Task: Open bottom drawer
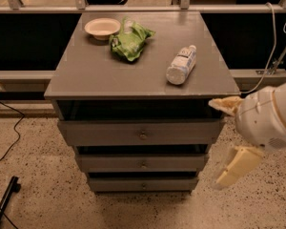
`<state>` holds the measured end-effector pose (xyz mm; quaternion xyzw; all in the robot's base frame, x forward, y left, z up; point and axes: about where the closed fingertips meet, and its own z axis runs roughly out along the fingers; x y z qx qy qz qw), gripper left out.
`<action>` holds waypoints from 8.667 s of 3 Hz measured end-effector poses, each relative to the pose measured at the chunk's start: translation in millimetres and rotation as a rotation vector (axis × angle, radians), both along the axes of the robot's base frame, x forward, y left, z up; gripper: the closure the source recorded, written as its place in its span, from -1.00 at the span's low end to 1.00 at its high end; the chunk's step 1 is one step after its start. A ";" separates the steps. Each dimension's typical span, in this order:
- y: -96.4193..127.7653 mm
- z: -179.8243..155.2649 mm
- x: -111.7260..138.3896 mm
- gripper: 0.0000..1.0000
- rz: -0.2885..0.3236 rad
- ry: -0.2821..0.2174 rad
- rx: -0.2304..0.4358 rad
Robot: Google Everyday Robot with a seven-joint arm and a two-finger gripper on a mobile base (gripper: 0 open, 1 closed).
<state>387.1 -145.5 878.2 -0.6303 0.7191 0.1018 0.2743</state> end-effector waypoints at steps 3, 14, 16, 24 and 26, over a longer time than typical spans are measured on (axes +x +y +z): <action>-2.3 -61.1 -0.1 -1.00 -0.068 -0.006 0.175; 5.6 -529.3 67.8 -1.00 0.217 -0.020 0.221; 2.2 -611.9 83.8 -1.00 0.119 -0.088 0.401; -25.7 -686.4 186.7 -1.00 0.117 -0.064 0.185; -32.6 -701.1 186.7 -0.63 0.108 -0.036 0.155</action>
Offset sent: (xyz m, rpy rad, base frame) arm 0.0078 -0.0157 -0.0300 0.1194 -0.0289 -0.0807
